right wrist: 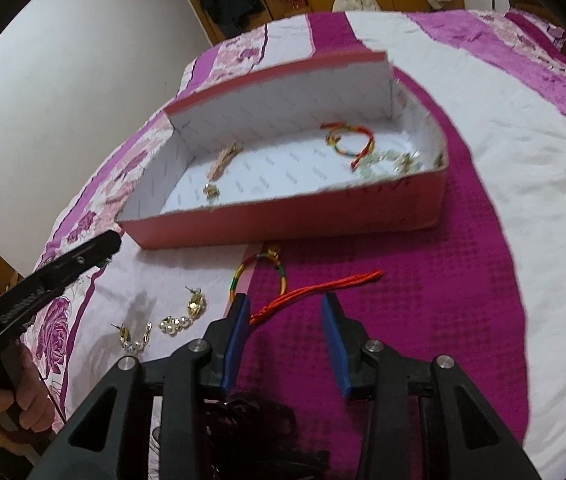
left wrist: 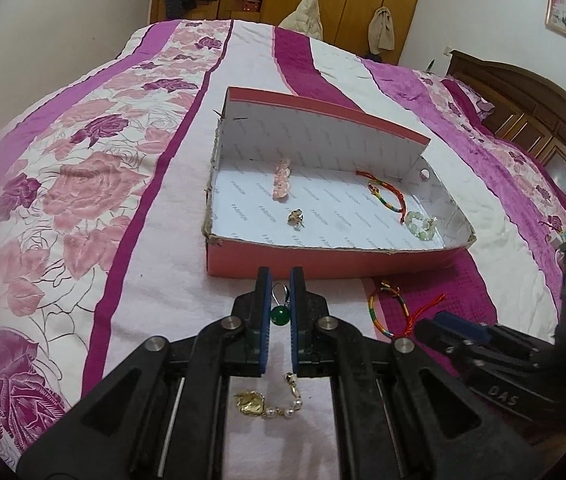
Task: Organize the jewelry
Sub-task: 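Carry the green earring and rainbow bracelet with both grippers over the shoebox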
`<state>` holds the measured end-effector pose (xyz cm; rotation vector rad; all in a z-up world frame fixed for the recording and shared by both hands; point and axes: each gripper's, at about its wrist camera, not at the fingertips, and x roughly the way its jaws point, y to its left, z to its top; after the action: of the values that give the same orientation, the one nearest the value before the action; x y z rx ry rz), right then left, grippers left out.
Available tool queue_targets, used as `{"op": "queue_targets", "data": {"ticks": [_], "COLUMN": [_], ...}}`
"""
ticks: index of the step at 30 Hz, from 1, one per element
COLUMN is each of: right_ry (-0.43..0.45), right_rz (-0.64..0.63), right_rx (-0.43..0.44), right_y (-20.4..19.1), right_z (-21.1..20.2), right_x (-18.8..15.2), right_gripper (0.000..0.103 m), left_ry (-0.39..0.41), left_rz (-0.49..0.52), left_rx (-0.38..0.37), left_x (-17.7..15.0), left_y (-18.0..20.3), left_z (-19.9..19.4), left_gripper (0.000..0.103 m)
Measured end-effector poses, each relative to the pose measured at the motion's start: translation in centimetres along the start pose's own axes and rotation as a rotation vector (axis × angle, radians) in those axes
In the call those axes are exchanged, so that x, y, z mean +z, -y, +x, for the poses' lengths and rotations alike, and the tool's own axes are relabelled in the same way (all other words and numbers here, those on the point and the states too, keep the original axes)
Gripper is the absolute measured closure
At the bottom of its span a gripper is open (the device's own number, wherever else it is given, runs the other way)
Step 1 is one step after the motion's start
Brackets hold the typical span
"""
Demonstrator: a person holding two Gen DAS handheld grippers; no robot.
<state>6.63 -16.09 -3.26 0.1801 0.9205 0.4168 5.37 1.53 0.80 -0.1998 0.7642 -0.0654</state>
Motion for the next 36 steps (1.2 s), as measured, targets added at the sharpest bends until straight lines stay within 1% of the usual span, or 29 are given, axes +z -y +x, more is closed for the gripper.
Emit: {"op": "queue_targets", "data": {"ticks": [3,5,12,13,14,15,16,17,22,26,36], "right_ry": [-0.031,-0.036,-0.052,-0.049,-0.045,-0.043,-0.04,-0.042,-0.026,0.005,0.127], "right_rz": [0.015,0.017,-0.042,-0.048,-0.056,-0.06,-0.062,-0.06,-0.051,-0.046,-0.076], "right_rx": [-0.001,-0.005,-0.061,-0.07,-0.087,-0.096,-0.098,-0.094,-0.061,-0.042,-0.03], "right_y": [-0.2,-0.3,-1.5,-1.5,-1.6,-1.6,-1.5,-1.4,-0.9,-0.5,-0.8], "right_z": [1.0,1.4,3.0,3.0,3.1,3.3,3.2,3.2,2.1,0.5,-4.7], "right_x": [0.0,0.0,0.2,0.2,0.1,0.2,0.2,0.1,-0.1,-0.6,-0.4], "right_gripper": [0.063,0.063,0.063,0.068,0.077,0.082,0.093,0.095,0.097,0.097,0.097], "left_ry": [0.005,0.006,0.011,0.011,0.011,0.012,0.012,0.012,0.017,0.028,0.076], "left_rz": [-0.005,-0.006,-0.009,-0.009,-0.009,-0.008,-0.008,-0.007,-0.008,-0.005,0.003], "left_rx": [-0.003,-0.003,-0.009,-0.01,-0.01,-0.01,-0.01,-0.011,-0.02,-0.027,-0.057], "left_x": [0.0,0.0,-0.2,-0.2,-0.2,-0.2,-0.2,-0.2,-0.3,-0.2,0.5], "left_y": [-0.1,-0.2,-0.3,-0.3,-0.3,-0.2,-0.2,-0.1,0.1,0.4,1.2], "left_z": [-0.1,-0.2,-0.4,-0.4,-0.4,-0.4,-0.5,-0.5,-1.0,-1.6,-3.4], "left_gripper": [0.103,0.103,0.103,0.103,0.103,0.103,0.103,0.103,0.103,0.103,0.103]}}
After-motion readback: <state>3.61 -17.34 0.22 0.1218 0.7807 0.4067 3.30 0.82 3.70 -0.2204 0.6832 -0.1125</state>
